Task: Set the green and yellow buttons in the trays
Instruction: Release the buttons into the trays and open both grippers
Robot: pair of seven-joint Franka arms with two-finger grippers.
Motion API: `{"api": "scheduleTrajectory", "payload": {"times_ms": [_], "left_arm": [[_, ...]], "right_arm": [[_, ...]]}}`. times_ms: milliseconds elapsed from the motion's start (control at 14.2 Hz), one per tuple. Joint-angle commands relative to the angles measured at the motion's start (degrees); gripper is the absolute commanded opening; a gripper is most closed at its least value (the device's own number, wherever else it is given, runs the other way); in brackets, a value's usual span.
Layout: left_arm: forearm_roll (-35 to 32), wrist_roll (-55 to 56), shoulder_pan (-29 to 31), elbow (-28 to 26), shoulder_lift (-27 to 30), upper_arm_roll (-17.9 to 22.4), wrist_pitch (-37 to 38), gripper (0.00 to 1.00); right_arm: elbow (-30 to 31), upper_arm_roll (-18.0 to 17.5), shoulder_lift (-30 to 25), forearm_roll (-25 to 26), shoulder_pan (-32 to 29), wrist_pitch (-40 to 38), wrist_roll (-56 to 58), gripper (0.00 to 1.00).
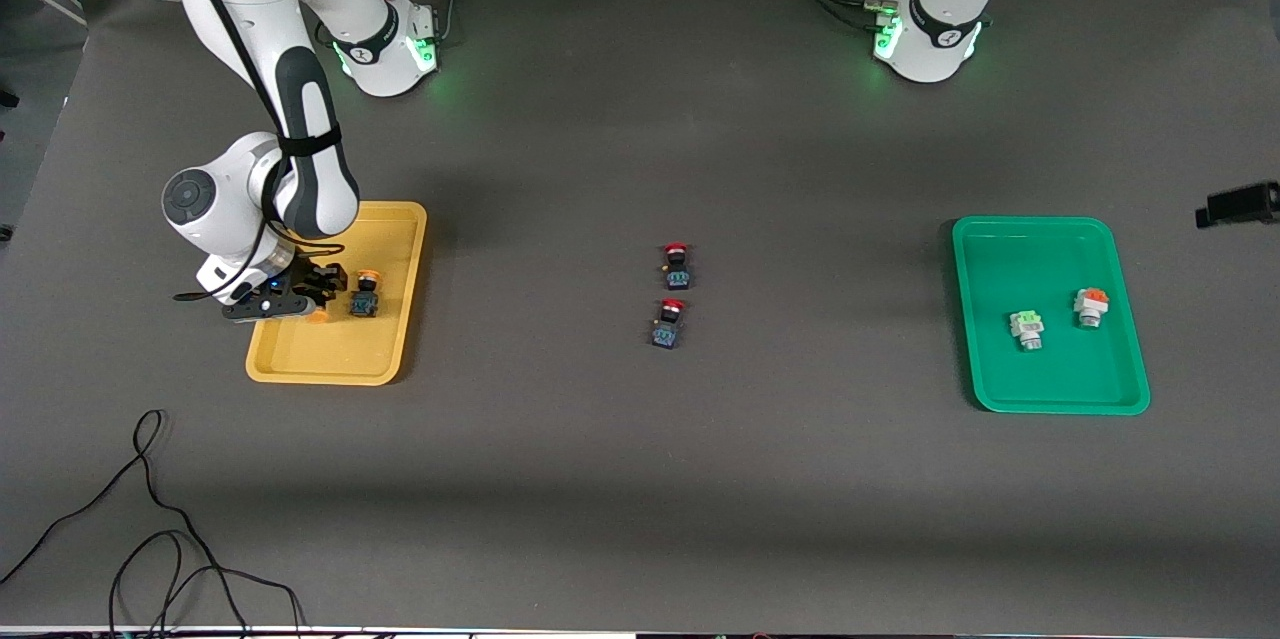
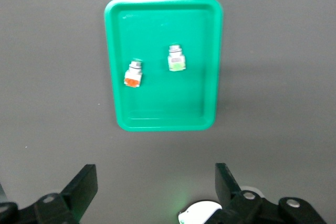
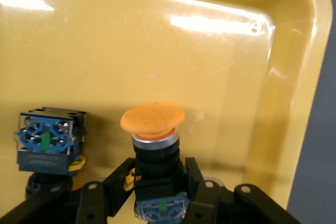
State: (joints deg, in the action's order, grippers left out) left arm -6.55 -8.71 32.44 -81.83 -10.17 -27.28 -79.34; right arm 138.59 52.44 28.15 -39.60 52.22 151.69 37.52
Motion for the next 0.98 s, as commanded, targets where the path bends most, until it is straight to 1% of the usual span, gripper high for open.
{"api": "scheduleTrajectory", "payload": {"times_ms": [0, 70, 140, 281, 421, 492, 562, 632, 702, 773, 843, 913], "left_arm": [[1.01, -0.26, -11.03, -1.66, 4.27, 7.47, 0.86, 1.0], [1.28, -0.08, -16.13, -2.19, 5.15, 11.42, 0.77, 1.0], [1.89, -0.08, -21.05, -3.24, 6.2, 15.55, 0.51, 1.0], [3.47, 0.1, -30.72, -5.7, 8.23, 24.25, -0.89, 1.0], [3.56, 0.36, -38.47, -6.32, 8.5, 30.5, -1.6, 1.0], [3.56, 0.45, -40.94, -6.58, 8.5, 32.1, -1.95, 1.0], [3.82, 1.23, -41.57, -7.11, 8.58, 32.29, -2.65, 1.0], [4.61, 2.98, -41.58, -7.11, 8.58, 32.29, -3.09, 1.0], [5.14, 3.69, -41.67, -7.11, 8.58, 32.2, -3.18, 1.0], [5.32, 3.79, -41.67, -6.94, 8.58, 32.11, -3.19, 1.0], [5.84, 3.87, -41.58, -6.85, 8.58, 32.11, -3.36, 1.0], [6.37, 3.88, -41.32, -6.85, 8.58, 32.11, -3.71, 1.0]], "right_arm": [[-1.74, 0.2, 0.32, -2.06, -0.28, -2.53, 2.47, 0.65], [-1.75, 0.2, 0.24, -2.06, -0.28, -2.54, 2.38, 0.86], [-1.75, 0.2, 0.24, -2.06, -0.28, -2.54, 2.38, 0.99], [-1.75, 0.2, 0.15, -2.06, -0.28, -2.63, 2.38, 0.99], [-1.75, 0.46, -0.55, -2.06, -0.28, -2.72, 2.38, 0.99], [-1.83, 0.81, -1.77, -2.06, 0.24, -2.81, 1.95, 0.99], [-2.1, 2.21, -4.22, -2.06, 0.6, -4.37, 1.51, 0.99], [-3.06, 3.96, -5.9, -1.97, 0.69, -7.52, 1.33, 0.99], [-4.72, 5.81, -6.18, -1.36, 0.95, -11.12, 1.15, 0.99], [-6.82, 8.35, -6.18, -1.01, 1.3, -15.59, 0.98, 0.99], [-9.37, 11.51, -6.18, 0.48, 2.44, -19.47, 0.71, 0.99], [-11.66, 14.67, -6.18, 3.01, 3.84, -23.07, -0.68, 0.99]]}}
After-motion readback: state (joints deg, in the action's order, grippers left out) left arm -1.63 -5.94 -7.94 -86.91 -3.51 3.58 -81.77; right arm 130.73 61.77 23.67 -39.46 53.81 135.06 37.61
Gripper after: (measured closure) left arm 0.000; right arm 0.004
